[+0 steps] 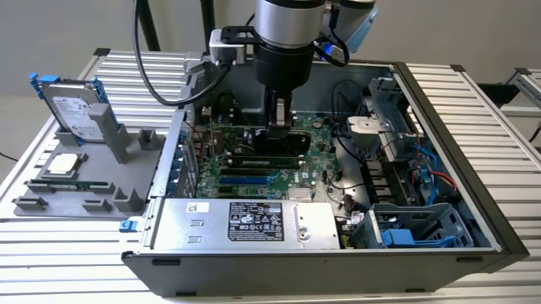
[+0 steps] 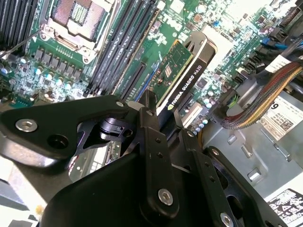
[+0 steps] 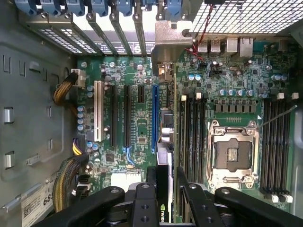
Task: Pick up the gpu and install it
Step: 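Insert the gpu into the slot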
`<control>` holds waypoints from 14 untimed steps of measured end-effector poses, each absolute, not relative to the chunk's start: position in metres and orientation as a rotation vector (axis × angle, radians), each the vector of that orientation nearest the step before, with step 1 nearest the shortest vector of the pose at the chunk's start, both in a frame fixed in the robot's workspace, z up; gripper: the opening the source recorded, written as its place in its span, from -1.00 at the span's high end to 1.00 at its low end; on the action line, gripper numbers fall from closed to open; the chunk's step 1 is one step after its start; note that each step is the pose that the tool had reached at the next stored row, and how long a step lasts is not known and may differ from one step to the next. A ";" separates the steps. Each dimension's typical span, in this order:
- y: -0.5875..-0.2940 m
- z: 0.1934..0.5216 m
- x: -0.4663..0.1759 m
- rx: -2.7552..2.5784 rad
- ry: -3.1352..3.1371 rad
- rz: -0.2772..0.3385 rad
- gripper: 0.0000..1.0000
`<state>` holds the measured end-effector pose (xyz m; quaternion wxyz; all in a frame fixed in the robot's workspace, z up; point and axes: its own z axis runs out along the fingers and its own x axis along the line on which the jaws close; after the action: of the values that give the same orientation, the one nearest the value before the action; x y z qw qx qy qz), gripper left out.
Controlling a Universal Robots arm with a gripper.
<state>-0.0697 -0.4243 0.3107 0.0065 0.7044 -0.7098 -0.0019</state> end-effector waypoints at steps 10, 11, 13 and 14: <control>-0.425 0.302 -0.070 2.200 -2.224 -0.006 1.00; -0.425 0.302 -0.070 2.200 -2.224 -0.006 1.00; -0.426 0.301 -0.070 2.199 -2.225 -0.006 1.00; -0.426 0.301 -0.070 2.199 -2.225 -0.006 1.00</control>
<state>-0.0702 -0.4259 0.3006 0.0065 0.7030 -0.7112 -0.0020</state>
